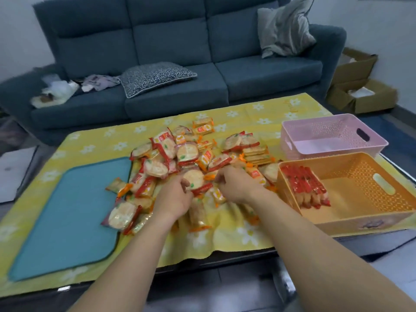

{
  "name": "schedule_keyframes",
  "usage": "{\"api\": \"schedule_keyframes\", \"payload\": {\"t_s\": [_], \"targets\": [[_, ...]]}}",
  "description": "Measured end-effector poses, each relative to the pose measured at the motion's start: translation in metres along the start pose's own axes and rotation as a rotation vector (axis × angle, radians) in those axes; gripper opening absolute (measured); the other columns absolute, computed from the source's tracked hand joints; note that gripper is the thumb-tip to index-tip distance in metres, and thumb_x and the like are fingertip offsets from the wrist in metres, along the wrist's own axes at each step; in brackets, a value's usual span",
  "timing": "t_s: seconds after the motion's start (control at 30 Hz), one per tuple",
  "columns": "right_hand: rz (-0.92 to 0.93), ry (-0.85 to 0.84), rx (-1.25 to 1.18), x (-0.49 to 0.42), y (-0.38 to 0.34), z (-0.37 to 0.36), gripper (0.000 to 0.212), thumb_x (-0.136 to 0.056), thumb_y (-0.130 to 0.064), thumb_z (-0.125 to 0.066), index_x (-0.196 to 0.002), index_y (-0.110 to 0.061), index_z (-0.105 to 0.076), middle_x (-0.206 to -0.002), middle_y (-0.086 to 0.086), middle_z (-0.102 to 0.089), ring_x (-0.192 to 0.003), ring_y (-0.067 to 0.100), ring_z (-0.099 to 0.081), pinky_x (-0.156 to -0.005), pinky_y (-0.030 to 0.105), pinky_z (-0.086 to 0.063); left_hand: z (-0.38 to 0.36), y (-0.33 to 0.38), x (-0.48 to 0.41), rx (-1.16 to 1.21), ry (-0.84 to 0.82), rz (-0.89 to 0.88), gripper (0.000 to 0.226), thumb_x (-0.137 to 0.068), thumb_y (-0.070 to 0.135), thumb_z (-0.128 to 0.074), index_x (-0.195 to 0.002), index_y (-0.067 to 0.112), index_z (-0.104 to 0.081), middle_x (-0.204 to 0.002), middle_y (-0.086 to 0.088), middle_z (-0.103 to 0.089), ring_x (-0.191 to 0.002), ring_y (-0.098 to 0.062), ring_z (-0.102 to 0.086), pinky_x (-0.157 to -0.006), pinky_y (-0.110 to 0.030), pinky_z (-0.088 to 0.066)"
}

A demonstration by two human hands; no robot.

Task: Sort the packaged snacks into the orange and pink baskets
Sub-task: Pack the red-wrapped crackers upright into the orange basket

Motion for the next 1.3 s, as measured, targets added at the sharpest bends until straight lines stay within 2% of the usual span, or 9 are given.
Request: {"api": "schedule_keyframes", "payload": {"t_s": [0.1,0.27,0.43,0.63,0.83,0.97,1.07,1.2,1.3], "targets": [[-0.048,-0.014,0.002,-0.025,-0.01,-0.024,0.037,-0.088,-0.007,-0.051,-0.117,-0.013,-0.072,-0.121,0.013,-0.071,-0.117,0.03,-0.064,-0.096,0.032,-0.049,-0.001,-0.011,-0.017,0.007,-0.017,0.027,0.04,-0.093,0.023,-0.062,-0.132,0.018,-0.055,-0.122,-0.004,-0.066,-0.114,-0.027,-0.061,-0.094,-0.036,-0.049],[-0.13,-0.068,0.082,-0.059,-0.026,-0.046,0.025,-0.079,-0.019,-0.051,-0.09,-0.009,-0.071,-0.096,0.015,-0.071,-0.099,0.036,-0.069,-0.073,0.032,-0.05,-0.021,-0.016,-0.052,0.045,-0.062,0.085,0.065,-0.088,0.049,-0.066,-0.139,0.015,-0.042,-0.136,-0.014,-0.057,-0.122,-0.035,-0.056,-0.096,-0.041,-0.048],[-0.226,0.349,0.275,-0.089,-0.025,-0.026,0.042,-0.091,-0.031,-0.048,-0.128,-0.014,-0.06,-0.137,0.017,-0.056,-0.126,0.04,-0.049,-0.099,0.048,-0.045,-0.023,-0.023,-0.071,0.134,-0.119,0.209,0.095,-0.082,0.041,-0.078,-0.155,0.017,-0.022,-0.149,-0.019,-0.039,-0.134,-0.038,-0.045,-0.107,-0.041,-0.04],[-0.414,0.187,0.375,-0.113,0.0,-0.034,0.04,-0.097,-0.029,-0.044,-0.134,-0.019,-0.055,-0.141,0.011,-0.055,-0.133,0.035,-0.045,-0.11,0.053,-0.028,-0.017,-0.034,-0.071,0.134,-0.222,0.118,0.085,-0.072,0.032,-0.087,-0.138,0.035,-0.034,-0.136,-0.007,-0.04,-0.118,-0.031,-0.053,-0.102,-0.042,-0.047],[-0.404,0.253,-0.004,-0.116,-0.008,-0.026,0.06,-0.082,-0.01,-0.07,-0.135,-0.02,-0.046,-0.131,0.011,-0.053,-0.118,0.036,-0.056,-0.11,0.055,-0.033,-0.013,-0.026,-0.068,0.411,-0.153,0.222,0.058,-0.086,0.042,-0.075,-0.124,0.024,-0.035,-0.131,-0.005,-0.054,-0.113,-0.026,-0.055,-0.097,-0.038,-0.046],[-0.349,0.325,-0.225,-0.106,-0.012,-0.007,0.07,-0.081,0.001,-0.067,-0.146,-0.014,-0.045,-0.126,0.014,-0.063,-0.113,0.031,-0.063,-0.088,0.037,-0.053,-0.005,-0.012,-0.067,0.496,-0.182,0.305,0.101,-0.079,0.02,-0.085,-0.152,0.018,-0.014,-0.145,-0.011,-0.05,-0.13,-0.031,-0.051,-0.103,-0.038,-0.042],[-0.29,0.408,-0.407,-0.096,-0.021,0.004,0.05,-0.081,0.0,-0.068,-0.129,-0.014,-0.061,-0.103,0.003,-0.062,-0.071,0.009,-0.062,-0.055,0.023,-0.045,0.007,-0.004,-0.062,0.541,-0.221,0.303,0.083,-0.078,0.016,-0.085,-0.143,0.015,-0.035,-0.134,-0.007,-0.056,-0.116,-0.024,-0.056,-0.096,-0.033,-0.046],[-0.261,0.434,-0.818,-0.084,-0.034,0.001,0.036,-0.08,0.0,-0.073,-0.112,-0.013,-0.063,-0.096,0.007,-0.069,-0.061,0.013,-0.066,-0.052,0.024,-0.051,0.035,-0.015,-0.053,0.824,-0.14,0.356,0.038,-0.074,0.012,-0.084,-0.106,0.013,-0.062,-0.101,-0.006,-0.073,-0.09,-0.023,-0.07,-0.082,-0.04,-0.059],[-0.247,0.356,-1.178,-0.074,-0.045,-0.007,0.041,-0.082,0.003,-0.073,-0.119,-0.005,-0.06,-0.087,0.009,-0.069,-0.059,0.013,-0.064,-0.058,0.029,-0.055,0.053,-0.031,-0.043,1.129,-0.155,0.412,0.044,-0.076,-0.001,-0.078,-0.113,0.014,-0.061,-0.096,-0.011,-0.075,-0.084,-0.028,-0.074,-0.078,-0.05,-0.06]]}}
Point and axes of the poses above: each hand's wrist, its own x-axis away from the middle knuckle, its own z-axis out of the back of the hand, y = z × x, the point moved 1 cm from there along -x, towards the middle knuckle
